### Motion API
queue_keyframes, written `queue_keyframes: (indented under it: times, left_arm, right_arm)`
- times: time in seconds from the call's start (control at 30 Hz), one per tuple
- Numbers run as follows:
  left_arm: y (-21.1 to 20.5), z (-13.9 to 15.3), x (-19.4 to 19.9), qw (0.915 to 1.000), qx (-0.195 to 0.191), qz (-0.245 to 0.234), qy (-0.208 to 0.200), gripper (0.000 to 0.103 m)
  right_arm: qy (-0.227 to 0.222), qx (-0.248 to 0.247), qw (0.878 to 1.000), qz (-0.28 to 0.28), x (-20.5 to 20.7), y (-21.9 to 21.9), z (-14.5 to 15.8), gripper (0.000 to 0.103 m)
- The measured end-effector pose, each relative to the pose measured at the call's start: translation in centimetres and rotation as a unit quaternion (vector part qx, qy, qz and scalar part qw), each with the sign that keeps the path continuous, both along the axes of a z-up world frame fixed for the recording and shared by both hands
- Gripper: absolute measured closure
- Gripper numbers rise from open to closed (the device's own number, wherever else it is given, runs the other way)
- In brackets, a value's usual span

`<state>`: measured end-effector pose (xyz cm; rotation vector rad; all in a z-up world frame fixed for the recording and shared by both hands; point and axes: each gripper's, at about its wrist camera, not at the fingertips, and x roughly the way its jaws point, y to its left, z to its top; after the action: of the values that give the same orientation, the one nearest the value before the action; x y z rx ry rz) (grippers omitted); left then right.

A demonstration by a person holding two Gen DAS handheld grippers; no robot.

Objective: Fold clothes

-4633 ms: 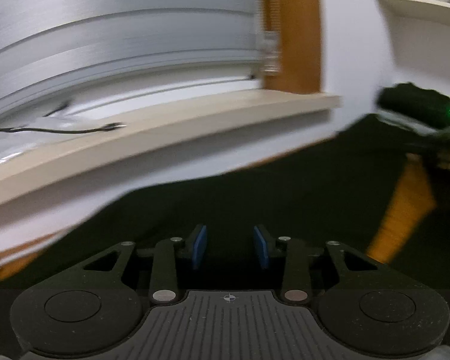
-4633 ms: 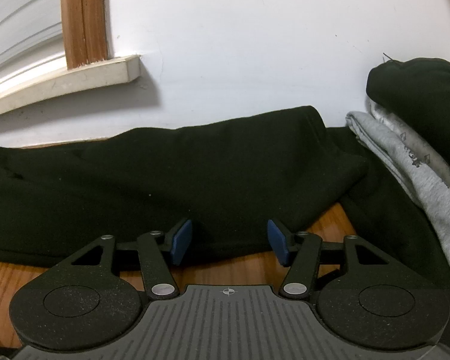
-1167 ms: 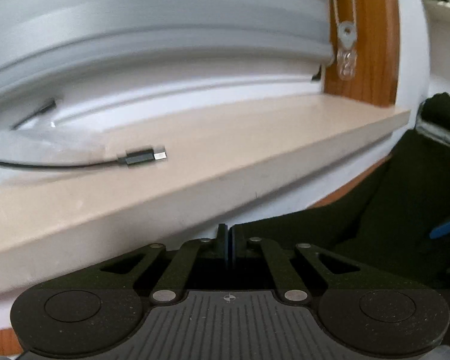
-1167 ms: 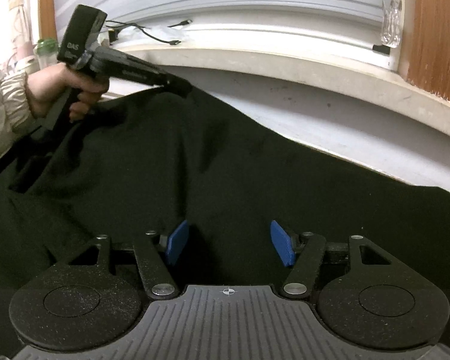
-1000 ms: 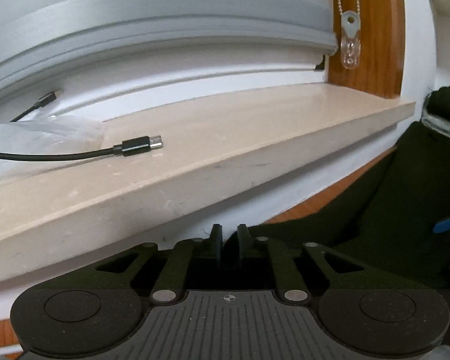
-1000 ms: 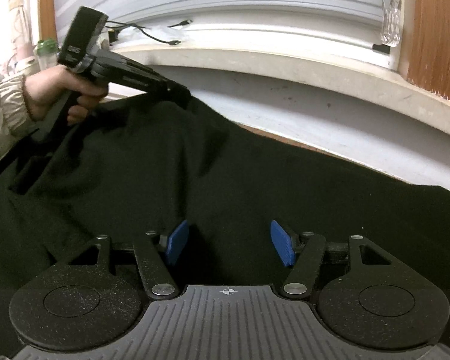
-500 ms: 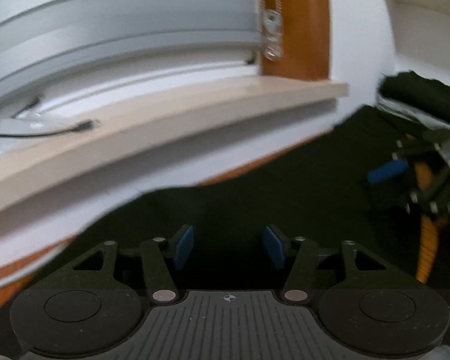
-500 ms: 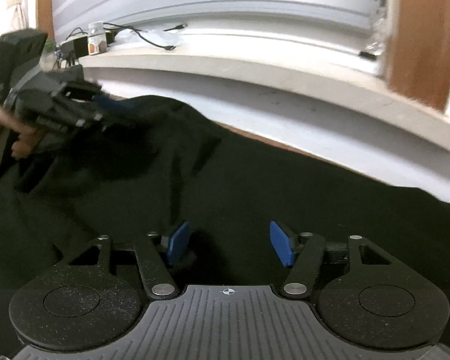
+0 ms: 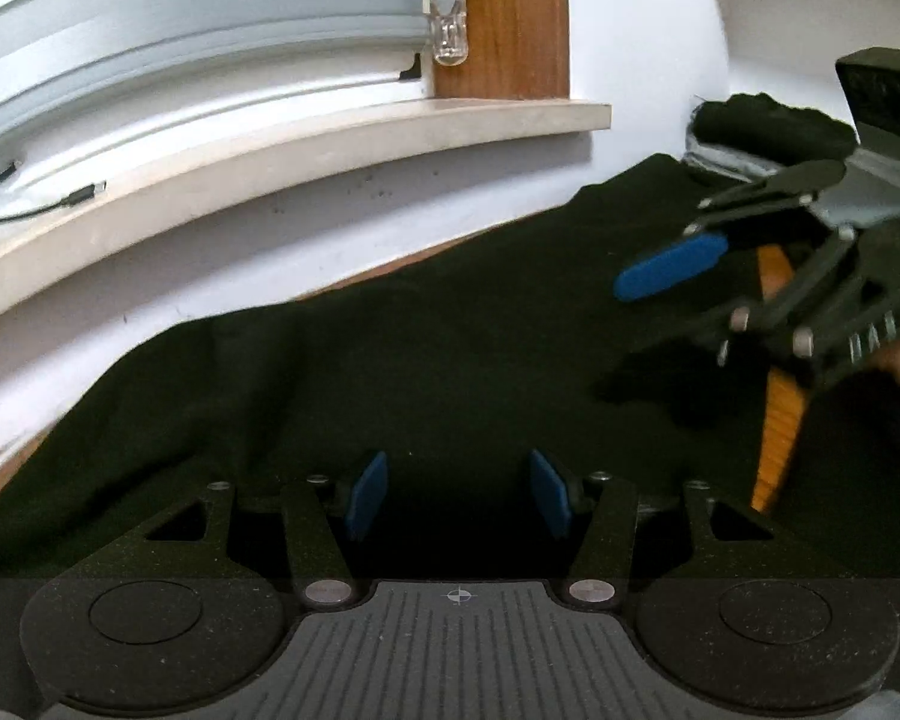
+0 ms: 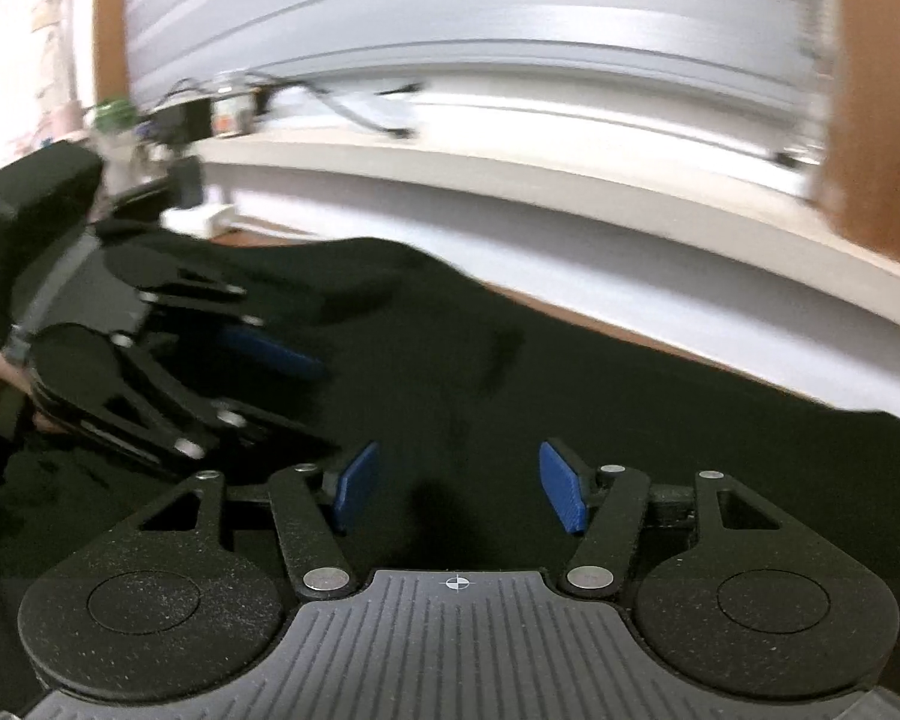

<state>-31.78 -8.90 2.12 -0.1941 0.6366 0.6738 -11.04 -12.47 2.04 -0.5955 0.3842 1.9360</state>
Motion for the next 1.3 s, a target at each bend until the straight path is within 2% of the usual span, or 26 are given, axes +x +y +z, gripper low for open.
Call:
queue_keyframes:
  times: [0.17, 0.27, 0.3, 0.4, 0.5, 0.57, 0.67, 0.73, 0.83, 0.97, 1.03, 1.17, 1.2, 1.23, 1.27, 1.3]
  left_arm:
    - [0.4, 0.4, -0.8, 0.9998, -0.008, 0.015, -0.008, 0.044]
    - [2.0, 1.9, -2.7, 0.9987, 0.0, 0.041, -0.03, 0.045]
    - [3.0, 2.6, -3.5, 0.9977, -0.002, 0.052, -0.043, 0.047]
    - [6.4, 4.5, -4.6, 0.9959, 0.0, 0.065, -0.063, 0.07]
    - [10.2, 5.4, -3.5, 0.9978, 0.018, 0.048, -0.043, 0.07]
    - [12.1, 5.1, -2.1, 0.9992, 0.014, 0.021, -0.03, 0.07]
    - [14.0, 3.7, 0.6, 1.0, -0.004, -0.006, 0.003, 0.059]
    - [14.5, 2.6, 2.1, 0.9996, -0.012, -0.018, 0.019, 0.058]
    - [14.6, 1.5, 3.4, 0.999, -0.019, -0.033, 0.022, 0.058]
    - [14.7, 1.4, 4.8, 0.998, -0.011, -0.052, 0.034, 0.058]
    - [15.3, 1.3, 5.4, 0.9976, -0.017, -0.055, 0.038, 0.054]
    - [15.9, 0.9, 6.8, 0.9968, -0.024, -0.064, 0.041, 0.055]
    - [15.9, 0.8, 6.8, 0.9968, -0.028, -0.065, 0.036, 0.063]
    - [15.8, 0.8, 6.8, 0.9967, -0.031, -0.067, 0.033, 0.08]
    - [15.8, 0.8, 6.9, 0.9966, -0.034, -0.069, 0.03, 0.089]
    - [15.7, 0.8, 6.9, 0.9964, -0.036, -0.072, 0.027, 0.102]
  right_arm:
    - [-0.023, -0.026, 0.999, 0.007, -2.2, 0.6, -1.7, 0.048]
    - [-0.005, -0.024, 1.0, 0.004, -1.8, 0.5, -1.9, 0.048]
    - [-0.008, -0.021, 1.0, 0.005, -1.9, 0.4, -2.0, 0.048]
    - [-0.009, -0.018, 1.0, 0.008, -2.0, 0.2, -2.0, 0.048]
    - [-0.002, -0.02, 1.0, 0.01, -1.8, 0.2, -2.0, 0.048]
    - [-0.001, -0.02, 1.0, 0.01, -1.8, 0.2, -2.0, 0.048]
    - [-0.001, -0.02, 1.0, 0.01, -1.9, 0.2, -2.0, 0.048]
    - [0.001, -0.02, 1.0, 0.01, -1.8, 0.2, -2.1, 0.048]
    - [0.002, -0.021, 1.0, 0.01, -1.7, 0.1, -2.1, 0.048]
    - [0.002, -0.021, 1.0, 0.01, -1.7, 0.1, -2.1, 0.047]
    - [0.002, -0.021, 1.0, 0.01, -1.7, 0.1, -2.1, 0.047]
    - [0.002, -0.021, 1.0, 0.01, -1.8, 0.1, -2.1, 0.047]
    - [0.002, -0.021, 1.0, 0.01, -1.8, 0.2, -2.1, 0.047]
    - [0.002, -0.021, 1.0, 0.01, -1.8, 0.1, -2.1, 0.047]
    - [0.002, -0.021, 1.0, 0.01, -1.8, 0.1, -2.1, 0.047]
    - [0.002, -0.021, 1.0, 0.01, -1.8, 0.1, -2.1, 0.047]
